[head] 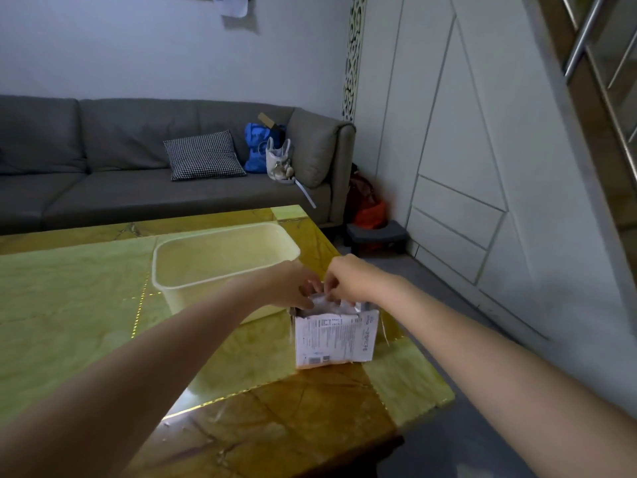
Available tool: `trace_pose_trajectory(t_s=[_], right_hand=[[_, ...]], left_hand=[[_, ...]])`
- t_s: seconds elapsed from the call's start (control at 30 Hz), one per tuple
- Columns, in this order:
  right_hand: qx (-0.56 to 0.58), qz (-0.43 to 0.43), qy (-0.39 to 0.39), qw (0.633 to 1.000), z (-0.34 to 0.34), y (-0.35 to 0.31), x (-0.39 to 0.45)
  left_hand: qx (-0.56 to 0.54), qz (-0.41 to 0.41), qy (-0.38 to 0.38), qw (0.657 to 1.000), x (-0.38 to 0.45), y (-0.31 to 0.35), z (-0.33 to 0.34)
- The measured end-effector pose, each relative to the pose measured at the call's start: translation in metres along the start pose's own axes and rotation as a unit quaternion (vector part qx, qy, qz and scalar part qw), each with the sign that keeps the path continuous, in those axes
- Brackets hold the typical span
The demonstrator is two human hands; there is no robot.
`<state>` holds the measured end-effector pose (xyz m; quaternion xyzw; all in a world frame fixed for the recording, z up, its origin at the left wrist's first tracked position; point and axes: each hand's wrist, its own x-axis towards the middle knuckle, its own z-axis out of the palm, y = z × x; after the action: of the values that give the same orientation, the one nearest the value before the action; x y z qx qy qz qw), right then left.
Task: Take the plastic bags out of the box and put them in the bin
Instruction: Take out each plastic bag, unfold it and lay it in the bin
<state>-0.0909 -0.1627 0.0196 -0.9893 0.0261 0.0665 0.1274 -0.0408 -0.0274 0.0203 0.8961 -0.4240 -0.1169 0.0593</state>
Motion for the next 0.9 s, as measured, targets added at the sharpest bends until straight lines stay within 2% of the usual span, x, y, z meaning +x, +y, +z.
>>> trace_pose_trajectory(t_s=[0.17, 0.3, 0.4, 0.5, 0.57, 0.73, 0.9], right_hand=[[0.080, -0.001, 0.029, 0.996, -0.009, 0.008, -0.003], [0.135, 0.010, 0.053, 0.989, -0.009, 0.014, -0.005], [0.160, 0.012, 0.033, 0.986, -0.007, 0.017, -0.008], [0.079, 0.014, -0.016, 0.997, 0.001, 0.018, -0.008], [0.047, 0.005, 0.006, 0.999, 0.004, 0.016, -0.007], [0.187, -0.006, 0.099, 0.977, -0.005, 0.015, -0.003], [0.351, 0.011, 0.117, 0.929, -0.008, 0.015, -0.008]], left_hand=[[0.063, 0.006, -0.002, 0.998, 0.002, 0.006, 0.009], [0.051, 0.003, 0.004, 0.999, 0.004, 0.004, 0.014], [0.024, 0.009, 0.018, 1.000, 0.004, 0.005, 0.015], [-0.025, 0.013, 0.032, 0.999, 0.003, 0.008, 0.014], [-0.037, 0.007, 0.029, 0.999, 0.003, 0.009, 0.015], [-0.027, -0.008, 0.028, 0.999, 0.001, 0.010, 0.018], [-0.024, 0.008, 0.028, 0.999, -0.001, 0.014, 0.016]])
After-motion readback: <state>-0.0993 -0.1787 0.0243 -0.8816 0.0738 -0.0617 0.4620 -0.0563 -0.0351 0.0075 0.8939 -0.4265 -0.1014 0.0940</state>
